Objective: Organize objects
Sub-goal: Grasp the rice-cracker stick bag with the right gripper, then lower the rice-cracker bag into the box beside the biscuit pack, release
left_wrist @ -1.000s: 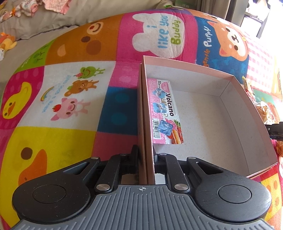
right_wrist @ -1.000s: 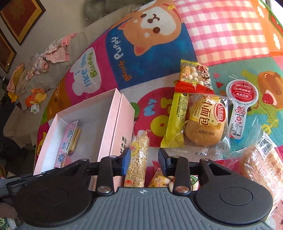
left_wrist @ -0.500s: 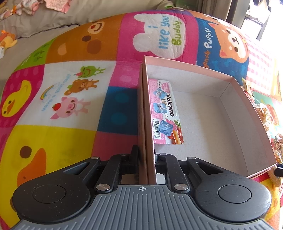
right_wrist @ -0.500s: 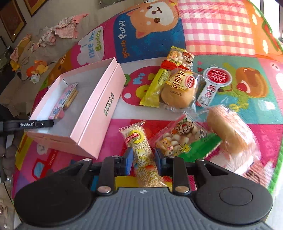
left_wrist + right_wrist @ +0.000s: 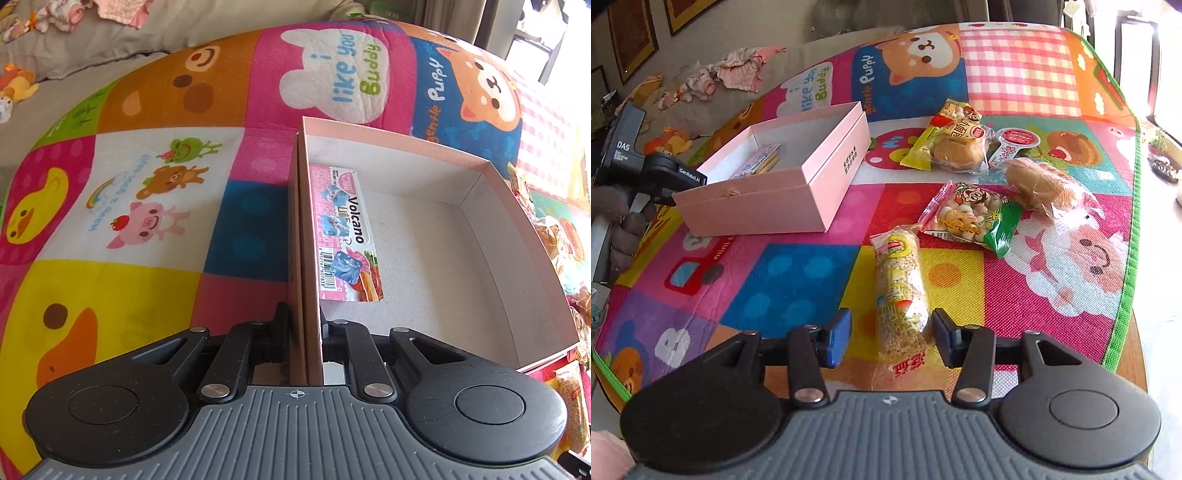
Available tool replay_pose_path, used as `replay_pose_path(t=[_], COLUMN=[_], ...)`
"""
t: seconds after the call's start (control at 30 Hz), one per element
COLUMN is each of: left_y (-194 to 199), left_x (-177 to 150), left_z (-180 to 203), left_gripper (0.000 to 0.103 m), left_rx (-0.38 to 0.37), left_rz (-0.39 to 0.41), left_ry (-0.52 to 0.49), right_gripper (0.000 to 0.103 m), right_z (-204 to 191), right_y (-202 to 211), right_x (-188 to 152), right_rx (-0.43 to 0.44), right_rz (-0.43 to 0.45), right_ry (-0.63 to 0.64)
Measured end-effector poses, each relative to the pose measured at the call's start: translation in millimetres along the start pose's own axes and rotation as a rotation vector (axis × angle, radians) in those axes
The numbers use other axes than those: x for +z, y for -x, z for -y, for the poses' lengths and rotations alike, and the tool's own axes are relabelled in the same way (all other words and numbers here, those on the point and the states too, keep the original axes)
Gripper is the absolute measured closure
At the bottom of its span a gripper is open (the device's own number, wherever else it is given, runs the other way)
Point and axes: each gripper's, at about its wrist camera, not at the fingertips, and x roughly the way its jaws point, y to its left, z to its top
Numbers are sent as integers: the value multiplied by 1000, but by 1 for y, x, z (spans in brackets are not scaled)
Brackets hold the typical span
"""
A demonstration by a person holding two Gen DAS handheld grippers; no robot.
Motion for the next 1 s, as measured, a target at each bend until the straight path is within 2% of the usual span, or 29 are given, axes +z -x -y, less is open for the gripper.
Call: replay_pose_path(t=[0.17,0.27,0.33,0.4,0.6,0.7,0.83,0.87,0.9,0.97,1.0], left_y=[1,0,1,1,1,1,1,1,1,1,1], left_x=[0,-1,-1,-1,-1,-1,-1,-1,-1,-1,-1], left_z=[1,1,1,2,3,3,2,2,2,2,2], left_gripper=[91,91,91,91,91,91,91,91,91,91,91], left_rx=[8,5,5,5,12,14,12,11,11,10,9], left_rz=[0,4,5,2,2,0,1,2,2,2,2], left_ry=[-6,-13,-20,-23,-20,-22,-21,-20,-20,-18,-18], right_gripper=[31,26,26,26,26,26,32,38,41,57,61], right_z=[-15,-33,-40,-39,-30,-26,-22,-23,-24,-25,-25], right_y=[-5,-11,-9,-10,-16,-26,-36,-35,-35,-33,-32], right_x=[-6,-14,-15,-12,9,18,21,20,20,20,20], right_rx=[-28,-98,-112,-65,-99,-109,-102,-103,-106,-103,-100], right_rz=[41,75,87,63,84,67,40,42,45,45,44], right_ry=[27,96,123,104,89,81,47,49,51,51,52])
